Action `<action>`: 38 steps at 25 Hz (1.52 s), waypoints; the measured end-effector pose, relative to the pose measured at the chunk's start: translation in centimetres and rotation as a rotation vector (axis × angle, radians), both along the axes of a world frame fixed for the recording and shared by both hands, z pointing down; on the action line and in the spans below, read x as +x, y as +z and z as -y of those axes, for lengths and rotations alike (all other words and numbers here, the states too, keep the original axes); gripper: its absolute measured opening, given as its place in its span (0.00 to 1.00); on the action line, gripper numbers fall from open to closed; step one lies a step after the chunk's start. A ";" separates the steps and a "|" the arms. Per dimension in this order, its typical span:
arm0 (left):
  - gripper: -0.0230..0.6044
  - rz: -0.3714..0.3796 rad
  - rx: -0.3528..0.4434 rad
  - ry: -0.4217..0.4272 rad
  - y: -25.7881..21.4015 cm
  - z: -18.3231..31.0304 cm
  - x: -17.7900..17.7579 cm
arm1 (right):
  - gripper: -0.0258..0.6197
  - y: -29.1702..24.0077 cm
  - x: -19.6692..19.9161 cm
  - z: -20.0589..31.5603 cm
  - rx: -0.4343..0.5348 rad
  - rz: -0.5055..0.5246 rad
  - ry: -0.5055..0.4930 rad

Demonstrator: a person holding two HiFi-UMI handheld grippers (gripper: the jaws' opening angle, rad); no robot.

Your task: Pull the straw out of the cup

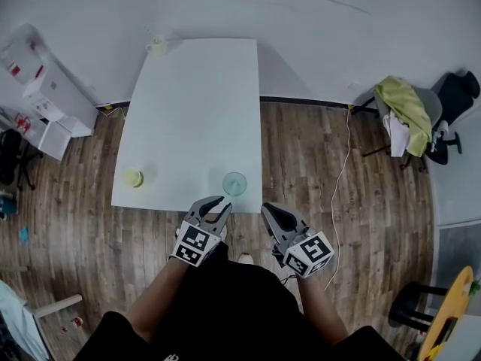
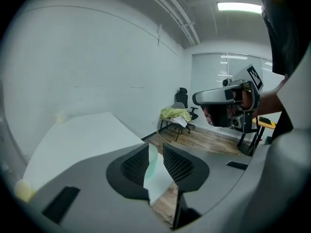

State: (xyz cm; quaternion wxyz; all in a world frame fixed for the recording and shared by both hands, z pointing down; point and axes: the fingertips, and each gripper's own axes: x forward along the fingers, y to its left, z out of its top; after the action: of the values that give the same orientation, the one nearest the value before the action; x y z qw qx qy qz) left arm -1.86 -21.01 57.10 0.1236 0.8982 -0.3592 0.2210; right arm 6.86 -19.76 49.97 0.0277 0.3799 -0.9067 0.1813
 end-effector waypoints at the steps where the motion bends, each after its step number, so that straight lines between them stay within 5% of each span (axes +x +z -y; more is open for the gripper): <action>1: 0.18 0.010 -0.002 0.011 0.3 0.2 0.1 | 0.07 0.2 0.1 0.2 -0.004 -0.002 0.005; 15: 0.24 0.155 -0.008 0.145 4.6 1.4 1.2 | 0.07 0.9 1.0 2.5 -0.027 -0.022 0.098; 38: 0.13 0.106 -0.025 0.080 4.7 3.8 1.2 | 0.07 2.5 0.9 2.4 -0.085 -0.037 0.076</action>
State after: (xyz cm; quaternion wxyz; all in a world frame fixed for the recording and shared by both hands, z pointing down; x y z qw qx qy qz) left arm -0.65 -24.78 61.83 0.1066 0.8972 -0.3266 0.2775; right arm 7.74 -22.13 52.51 0.0538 0.4157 -0.8825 0.2134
